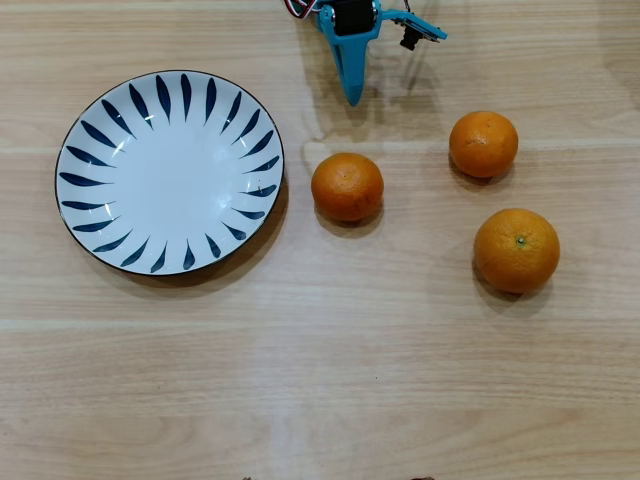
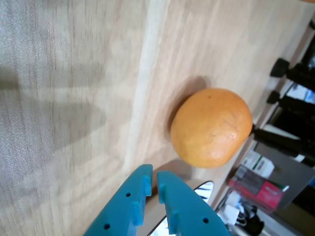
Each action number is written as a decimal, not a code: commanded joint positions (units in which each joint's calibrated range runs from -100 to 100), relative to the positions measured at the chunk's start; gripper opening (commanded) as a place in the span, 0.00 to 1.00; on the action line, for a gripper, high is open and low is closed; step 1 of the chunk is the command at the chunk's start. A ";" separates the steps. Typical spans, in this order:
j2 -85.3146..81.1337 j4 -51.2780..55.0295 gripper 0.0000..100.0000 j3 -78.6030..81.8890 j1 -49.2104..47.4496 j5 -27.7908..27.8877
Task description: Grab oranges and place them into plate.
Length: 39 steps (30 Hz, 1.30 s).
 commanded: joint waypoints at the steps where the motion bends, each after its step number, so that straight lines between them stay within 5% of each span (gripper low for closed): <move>1: -0.42 -0.50 0.02 0.88 0.00 0.32; 24: 0.42 -0.32 0.02 -0.57 1.37 0.37; 30: 19.02 2.25 0.02 -28.36 2.90 0.06; 39: 47.17 20.99 0.02 -70.28 2.66 -0.05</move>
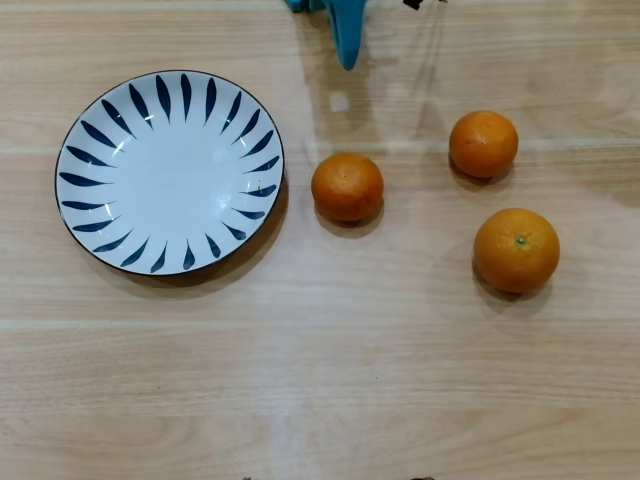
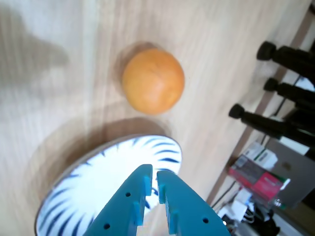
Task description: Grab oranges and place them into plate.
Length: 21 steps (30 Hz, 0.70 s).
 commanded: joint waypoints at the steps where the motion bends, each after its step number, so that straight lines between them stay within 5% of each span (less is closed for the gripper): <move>1: 13.47 11.25 0.02 -26.81 0.55 -0.15; 6: 27.85 19.93 0.02 -44.02 0.15 -0.36; 11: 40.78 28.78 0.02 -56.96 0.15 -6.27; 21: 50.50 29.90 0.02 -60.04 -1.95 -7.10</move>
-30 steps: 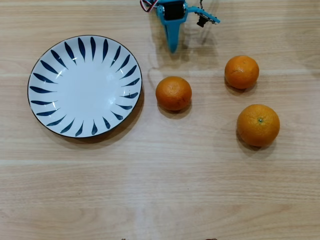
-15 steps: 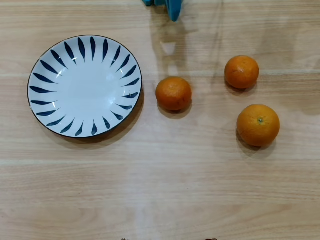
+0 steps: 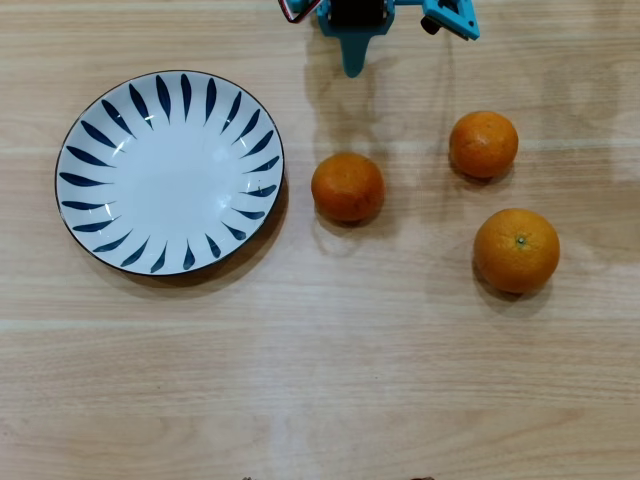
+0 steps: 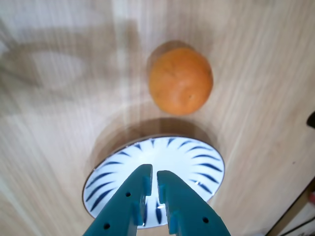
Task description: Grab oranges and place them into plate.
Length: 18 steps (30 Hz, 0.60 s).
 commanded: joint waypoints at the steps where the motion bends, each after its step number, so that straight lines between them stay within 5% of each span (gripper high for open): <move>1: 0.48 -0.08 0.03 -2.67 -1.10 -0.32; 12: 0.65 -0.08 0.34 2.31 -1.26 -0.32; 18: 4.03 0.53 0.44 2.67 -1.74 -0.32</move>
